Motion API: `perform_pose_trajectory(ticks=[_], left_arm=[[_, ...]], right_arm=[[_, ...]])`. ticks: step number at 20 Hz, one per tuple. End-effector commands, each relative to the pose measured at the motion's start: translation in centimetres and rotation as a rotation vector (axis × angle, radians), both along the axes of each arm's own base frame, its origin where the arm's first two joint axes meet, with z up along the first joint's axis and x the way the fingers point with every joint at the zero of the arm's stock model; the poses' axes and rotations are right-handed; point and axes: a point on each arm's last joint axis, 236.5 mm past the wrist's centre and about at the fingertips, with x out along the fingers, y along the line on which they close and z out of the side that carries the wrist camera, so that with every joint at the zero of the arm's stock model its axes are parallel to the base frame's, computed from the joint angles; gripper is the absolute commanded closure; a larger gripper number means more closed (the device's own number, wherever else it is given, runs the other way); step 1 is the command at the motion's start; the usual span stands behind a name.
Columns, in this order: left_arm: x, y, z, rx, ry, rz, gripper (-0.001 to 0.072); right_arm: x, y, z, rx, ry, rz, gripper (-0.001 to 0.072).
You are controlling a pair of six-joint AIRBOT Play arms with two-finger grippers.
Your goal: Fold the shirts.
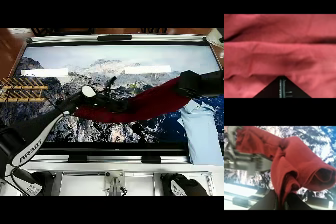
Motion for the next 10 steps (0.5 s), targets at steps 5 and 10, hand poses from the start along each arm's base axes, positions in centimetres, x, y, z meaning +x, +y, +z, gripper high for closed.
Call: perform_pose_trajectory(ticks=[5,10], left_arm=[[-1.6,-3.8,0.5,-0.065,-0.027,0.021,0.0674],[5.2,6.8,8.4,-0.037,-0.220,0.098,0.0674]], right_arm=[[-1.4,-1.4,0.3,-0.034,0.013,-0.068,0.0643],[2.6,-0.8,-2.9,-0.010,0.083,-0.057,0.0643]])
